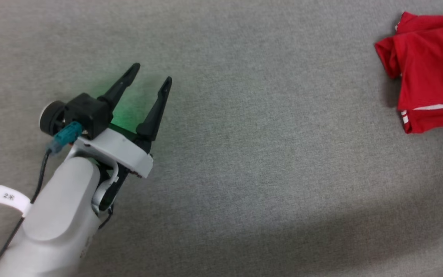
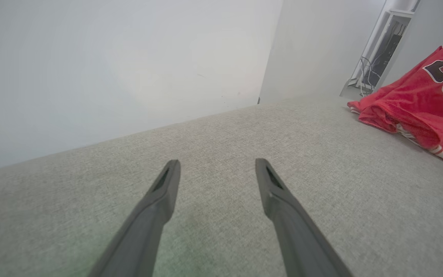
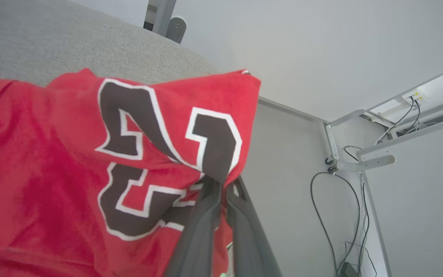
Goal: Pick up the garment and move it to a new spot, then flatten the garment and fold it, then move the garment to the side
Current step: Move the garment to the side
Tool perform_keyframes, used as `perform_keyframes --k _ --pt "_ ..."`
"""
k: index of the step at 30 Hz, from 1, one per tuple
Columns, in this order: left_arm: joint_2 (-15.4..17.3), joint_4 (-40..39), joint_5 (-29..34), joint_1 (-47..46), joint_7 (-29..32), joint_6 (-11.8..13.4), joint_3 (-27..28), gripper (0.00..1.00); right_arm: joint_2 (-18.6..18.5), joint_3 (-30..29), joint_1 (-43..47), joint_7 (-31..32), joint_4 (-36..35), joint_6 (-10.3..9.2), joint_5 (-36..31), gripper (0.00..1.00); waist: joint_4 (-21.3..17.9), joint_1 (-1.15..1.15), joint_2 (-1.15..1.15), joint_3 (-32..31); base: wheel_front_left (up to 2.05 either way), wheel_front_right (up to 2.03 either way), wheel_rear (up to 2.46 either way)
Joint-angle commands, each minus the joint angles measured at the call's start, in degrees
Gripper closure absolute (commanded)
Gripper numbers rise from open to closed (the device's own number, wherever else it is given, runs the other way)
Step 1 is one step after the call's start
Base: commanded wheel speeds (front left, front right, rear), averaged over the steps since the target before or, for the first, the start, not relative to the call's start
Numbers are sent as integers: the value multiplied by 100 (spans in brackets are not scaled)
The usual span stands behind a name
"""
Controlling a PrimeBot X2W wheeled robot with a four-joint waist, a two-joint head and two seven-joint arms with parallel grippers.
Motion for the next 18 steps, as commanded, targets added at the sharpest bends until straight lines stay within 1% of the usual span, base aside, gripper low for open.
perform_keyframes --k 1,9,16,18 --pt "7 10 -27 -61 2 -10 -28 0 47 35 -126 -104 113 -12 -67 100 -98 0 0 143 0 0 0" --pt "47 21 -77 -220 3 -10 -190 0 429 262 -594 -444 1215 -12 -163 100 -36 0 0 323 0 0 0" --pt "62 80 -115 -278 3 -9 -244 0 729 379 -858 -641 2016 -12 -202 100 60 0 0 401 0 0 0" --pt "57 98 -124 -287 3 -2 -259 0 764 392 -962 -728 2196 -12 -186 100 90 0 0 407 0 0 0"
